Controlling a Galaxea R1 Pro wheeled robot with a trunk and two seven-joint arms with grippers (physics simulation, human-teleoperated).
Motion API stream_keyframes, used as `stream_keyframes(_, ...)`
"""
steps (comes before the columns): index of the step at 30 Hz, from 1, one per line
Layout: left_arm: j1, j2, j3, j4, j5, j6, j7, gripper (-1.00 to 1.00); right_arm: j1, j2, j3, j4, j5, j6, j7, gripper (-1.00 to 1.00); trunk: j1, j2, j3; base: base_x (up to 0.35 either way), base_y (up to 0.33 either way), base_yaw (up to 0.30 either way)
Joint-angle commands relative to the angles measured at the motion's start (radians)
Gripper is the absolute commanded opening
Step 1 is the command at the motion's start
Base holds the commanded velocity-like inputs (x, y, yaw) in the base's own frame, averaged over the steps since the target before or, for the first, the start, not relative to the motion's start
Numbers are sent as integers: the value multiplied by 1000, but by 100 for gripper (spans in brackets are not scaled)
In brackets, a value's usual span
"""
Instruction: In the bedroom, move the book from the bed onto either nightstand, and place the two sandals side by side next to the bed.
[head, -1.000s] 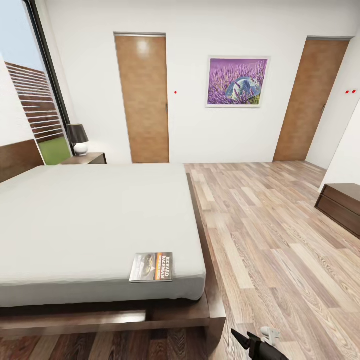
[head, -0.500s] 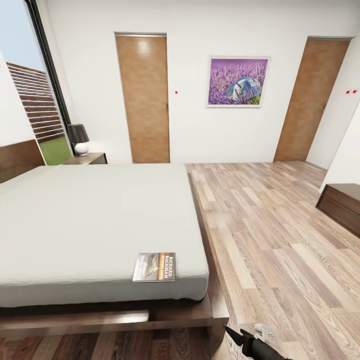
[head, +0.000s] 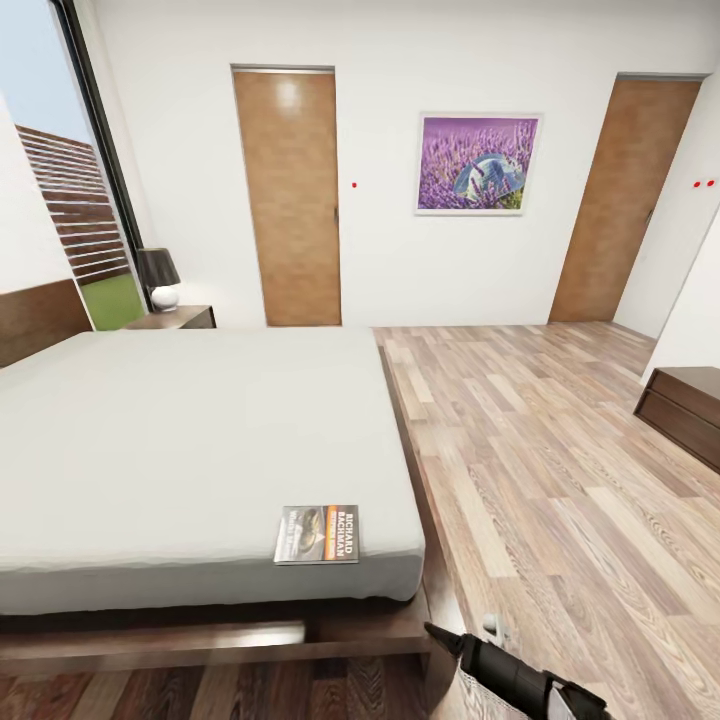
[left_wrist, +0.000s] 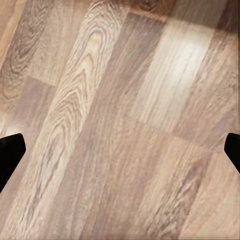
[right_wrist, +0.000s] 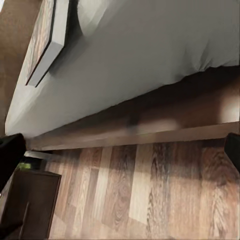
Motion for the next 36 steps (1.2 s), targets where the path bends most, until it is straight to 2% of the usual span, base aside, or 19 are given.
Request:
stream_keyframes(1,-1,-2,-8,1,7,-3,-4,100,-7,0,-5,0,-5,25,15,100,0,0,-1,0,8,0)
stream_keyframes(6,-1,-8,-14,1,0,-5,-3,100,-25,-1,-13,0,-7,90,57,100,0,0,-1,0,4,0)
stream_keyframes(10,-1,-10,-18,1,-2,-5,-3,100,-30,-2,-19,3,-8,110,93,100,0,0,-1,0,2,0)
stream_keyframes(17,0,-18,-31,3,-4,-5,-3,100,-43,-16,-73,4,-8,142,172,100,0,0,-1,0,0,0)
stream_keyframes(26,1,-40,-35,4,-4,-5,3,100,-57,-31,-91,9,-7,195,189,100,0,0,-1,0,0,0)
stream_keyframes(34,1,-47,-38,5,-4,-4,31,100,-61,-41,-94,12,-7,207,200,100,0,0,-1,0,0,0)
stream_keyframes(36,1,-49,-39,5,-5,-4,35,100,-60,-43,-91,13,-6,208,225,100,0,0,-1,0,0,0)
